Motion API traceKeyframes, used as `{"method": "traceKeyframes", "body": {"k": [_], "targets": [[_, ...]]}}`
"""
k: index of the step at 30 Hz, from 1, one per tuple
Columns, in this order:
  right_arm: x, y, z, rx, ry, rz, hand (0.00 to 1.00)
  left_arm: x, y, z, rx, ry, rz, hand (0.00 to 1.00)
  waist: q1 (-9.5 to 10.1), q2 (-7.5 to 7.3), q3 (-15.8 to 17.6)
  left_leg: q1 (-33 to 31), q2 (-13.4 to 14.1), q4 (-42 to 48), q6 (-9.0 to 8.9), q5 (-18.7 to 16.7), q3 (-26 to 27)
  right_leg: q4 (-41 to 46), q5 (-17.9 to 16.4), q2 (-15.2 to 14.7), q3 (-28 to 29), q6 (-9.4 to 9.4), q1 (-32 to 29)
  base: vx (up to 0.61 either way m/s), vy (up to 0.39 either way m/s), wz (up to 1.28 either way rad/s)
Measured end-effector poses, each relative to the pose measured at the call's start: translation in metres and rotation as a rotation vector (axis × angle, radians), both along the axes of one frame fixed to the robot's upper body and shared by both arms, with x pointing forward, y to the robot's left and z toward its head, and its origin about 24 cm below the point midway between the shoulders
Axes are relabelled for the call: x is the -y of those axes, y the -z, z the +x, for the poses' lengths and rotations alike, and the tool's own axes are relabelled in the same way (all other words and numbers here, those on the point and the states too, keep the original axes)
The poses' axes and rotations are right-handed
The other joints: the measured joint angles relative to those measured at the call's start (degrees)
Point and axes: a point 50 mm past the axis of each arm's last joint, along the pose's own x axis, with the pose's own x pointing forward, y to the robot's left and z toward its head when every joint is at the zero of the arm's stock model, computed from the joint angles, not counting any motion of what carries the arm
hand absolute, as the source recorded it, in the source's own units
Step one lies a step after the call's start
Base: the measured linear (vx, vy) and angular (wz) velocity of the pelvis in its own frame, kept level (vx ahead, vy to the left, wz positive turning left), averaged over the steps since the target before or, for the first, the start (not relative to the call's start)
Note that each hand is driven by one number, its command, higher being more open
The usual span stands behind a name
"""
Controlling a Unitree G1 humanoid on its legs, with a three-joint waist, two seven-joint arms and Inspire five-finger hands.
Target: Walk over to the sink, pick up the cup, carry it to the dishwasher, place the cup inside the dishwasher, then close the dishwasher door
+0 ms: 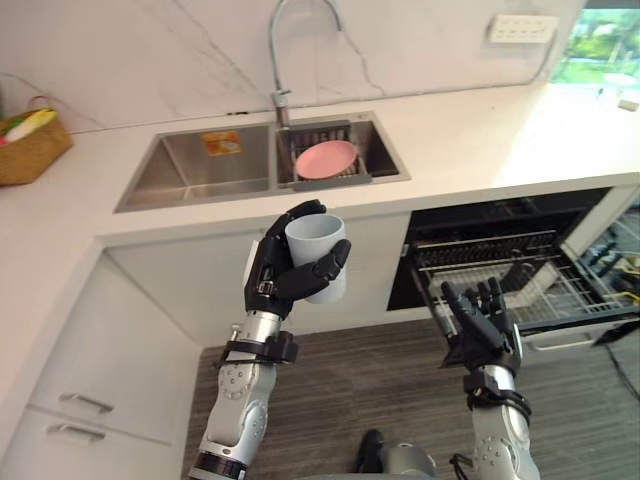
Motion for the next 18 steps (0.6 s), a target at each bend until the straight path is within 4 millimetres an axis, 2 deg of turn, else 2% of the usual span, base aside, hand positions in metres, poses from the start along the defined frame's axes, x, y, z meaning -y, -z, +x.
{"method": "traceKeyframes", "body": {"k": [1, 3, 4, 5, 6, 7, 8, 10, 11, 12, 13, 14, 16, 18], "targets": [[0.001, 0.000, -0.002, -0.008, 0.007, -0.011, 1.00, -0.001, 0.001, 0.000, -0.002, 0.004, 0.015, 0.00, 0.01, -0.08, -0.08, -1.24, 1.52, 5.99, 0.31, -0.06, 0.51, 0.10, -1.10, 0.30, 0.02, 0.27, 0.62, 0.11, -0.099, -0.52], [0.004, -0.003, -0.002, -0.003, 0.016, -0.038, 1.00, 0.001, 0.000, 0.000, 0.004, 0.004, 0.014, 0.00, 0.64, 1.85, -0.63, -5.37, 7.27, 17.47, 3.24, 1.75, 2.27, -4.27, -1.37, 3.27, -0.91, 0.64, 3.26, 0.20, -0.057, -0.67], [0.005, -0.008, 0.000, 0.014, 0.014, -0.060, 1.00, 0.000, -0.002, 0.000, 0.013, -0.007, 0.017, 0.00, 1.00, 2.14, -0.42, -8.70, 10.42, 27.55, 4.21, 4.82, 1.11, -4.64, -1.09, 4.72, -0.46, -0.39, 4.30, 0.20, -0.041, -0.79], [0.008, -0.013, 0.000, 0.026, 0.012, -0.081, 1.00, 0.001, 0.000, 0.000, 0.003, -0.017, 0.015, 0.00, 1.26, 2.80, 0.01, -12.05, 12.40, 35.26, 3.17, 8.17, -3.97, -5.68, -1.20, 6.80, 1.09, -0.81, 5.87, 0.21, -0.050, -1.06], [0.014, -0.018, 0.001, 0.037, 0.014, -0.119, 1.00, 0.003, 0.002, -0.002, -0.011, -0.022, 0.026, 0.00, 1.72, 3.55, 0.19, -16.95, 12.48, 45.79, 0.71, 8.77, -9.88, -7.57, -1.19, 8.95, 3.28, -0.81, 8.11, 0.15, -0.037, -0.95], [0.016, -0.021, 0.001, 0.044, 0.018, -0.132, 1.00, 0.005, 0.003, -0.003, -0.015, -0.022, 0.030, 0.00, 1.78, 3.59, 0.24, -18.96, 12.25, 49.56, 0.68, 8.18, -10.68, -8.21, -1.17, 9.40, 4.24, -0.81, 9.12, 0.21, -0.007, -0.93], [0.018, -0.027, 0.001, 0.071, 0.026, -0.143, 1.00, 0.008, 0.005, -0.004, -0.023, -0.016, 0.037, 0.00, 1.44, 2.85, 0.73, -21.99, 11.76, 52.75, 1.98, 6.83, -9.77, -9.34, -1.13, 9.49, 5.95, -0.75, 11.28, 0.26, -0.021, -0.86], [0.021, -0.041, 0.002, 0.136, 0.039, -0.172, 1.00, 0.011, 0.006, -0.007, -0.030, -0.006, 0.039, 0.00, 1.37, 2.47, 1.00, -24.67, 11.47, 48.78, 3.87, 4.51, -7.52, -11.11, -0.90, 9.53, 9.44, -0.37, 13.90, 0.27, -0.029, -0.96], [0.018, -0.050, 0.006, 0.174, 0.031, -0.189, 1.00, 0.013, 0.008, -0.008, -0.036, -0.001, 0.037, 0.00, 1.48, 2.44, 1.02, -25.66, 10.16, 42.23, 3.84, 3.69, -7.48, -12.13, -0.77, 9.52, 12.47, -0.02, 15.38, 0.24, 0.014, -1.26], [0.011, -0.056, 0.011, 0.203, 0.004, -0.201, 1.00, 0.013, 0.009, -0.010, -0.044, -0.006, 0.033, 0.00, 1.73, 2.43, 1.02, -25.72, 7.85, 33.36, 3.33, 3.48, -9.18, -13.03, -0.68, 9.47, 15.75, 0.42, 16.58, 0.24, 0.035, -1.35], [0.008, -0.058, 0.013, 0.211, -0.014, -0.212, 1.00, 0.013, 0.010, -0.011, -0.047, -0.013, 0.033, 0.00, 1.87, 2.45, 1.01, -25.62, 6.36, 28.24, 3.17, 3.43, -10.91, -13.28, -0.75, 9.44, 17.31, 0.71, 16.75, 0.23, 0.078, -1.43], [0.001, -0.062, 0.017, 0.225, -0.052, -0.230, 1.00, 0.013, 0.009, -0.012, -0.043, -0.027, 0.031, 0.00, 1.92, 2.57, 0.92, -25.41, 3.67, 18.34, 2.76, 3.67, -14.64, -13.38, -1.09, 9.50, 20.29, 1.28, 16.72, 0.19, 0.087, -1.11], [-0.003, -0.064, 0.020, 0.225, -0.087, -0.244, 1.00, 0.015, 0.007, -0.012, -0.038, -0.026, 0.018, 0.00, 1.86, 2.69, 0.84, -25.13, 0.80, 7.34, 1.42, 4.69, -16.86, -13.34, -1.07, 9.51, 23.61, 1.74, 16.73, 0.27, 0.135, -1.10], [-0.002, -0.063, 0.020, 0.209, -0.095, -0.260, 1.00, 0.016, 0.006, -0.012, -0.034, -0.024, 0.012, 0.00, 1.79, 3.30, 0.40, -23.97, -1.66, -0.72, 2.38, 8.73, -16.75, -12.73, -1.73, 9.52, 25.04, 3.06, 16.55, 0.39, 0.225, -0.87]]}}
